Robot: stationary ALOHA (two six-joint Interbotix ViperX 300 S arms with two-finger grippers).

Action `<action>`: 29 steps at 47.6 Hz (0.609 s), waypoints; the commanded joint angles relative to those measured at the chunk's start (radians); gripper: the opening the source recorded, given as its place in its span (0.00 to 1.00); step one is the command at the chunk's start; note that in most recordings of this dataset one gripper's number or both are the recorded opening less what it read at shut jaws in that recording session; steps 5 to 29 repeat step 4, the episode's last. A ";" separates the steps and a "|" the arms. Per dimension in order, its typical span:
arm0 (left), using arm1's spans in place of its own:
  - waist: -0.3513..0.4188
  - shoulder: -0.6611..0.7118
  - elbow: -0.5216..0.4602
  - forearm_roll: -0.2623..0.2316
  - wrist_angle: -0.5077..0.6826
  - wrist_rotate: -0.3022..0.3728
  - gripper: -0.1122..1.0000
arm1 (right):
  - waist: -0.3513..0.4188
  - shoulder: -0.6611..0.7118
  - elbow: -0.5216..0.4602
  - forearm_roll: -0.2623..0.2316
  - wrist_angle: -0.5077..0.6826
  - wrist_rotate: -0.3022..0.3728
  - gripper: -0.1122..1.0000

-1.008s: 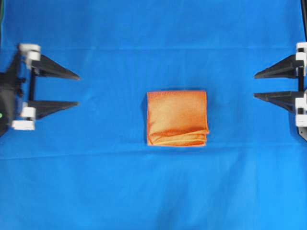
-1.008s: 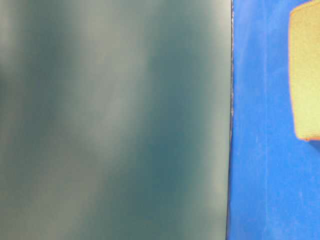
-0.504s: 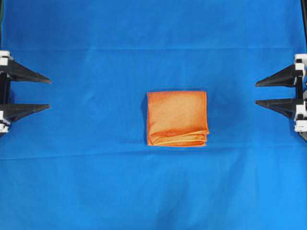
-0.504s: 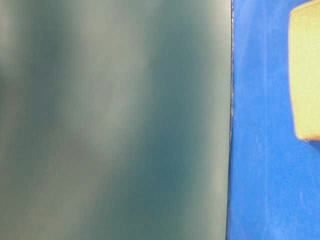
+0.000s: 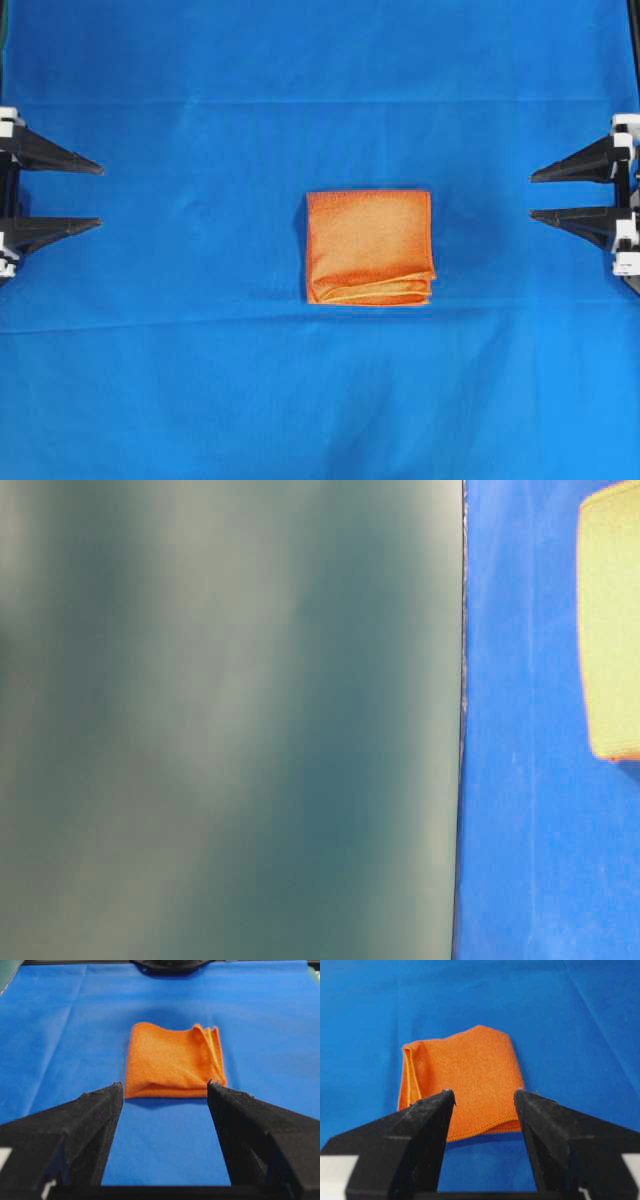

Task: Fold the orange towel.

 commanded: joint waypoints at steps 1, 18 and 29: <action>0.003 0.009 -0.011 0.000 -0.005 0.000 0.67 | -0.003 0.009 -0.012 0.003 -0.009 0.002 0.62; 0.003 0.009 -0.012 0.002 -0.005 -0.002 0.67 | -0.002 0.009 -0.012 0.002 -0.009 0.002 0.62; 0.003 0.009 -0.012 0.002 -0.005 -0.002 0.67 | -0.002 0.009 -0.012 0.002 -0.009 0.002 0.62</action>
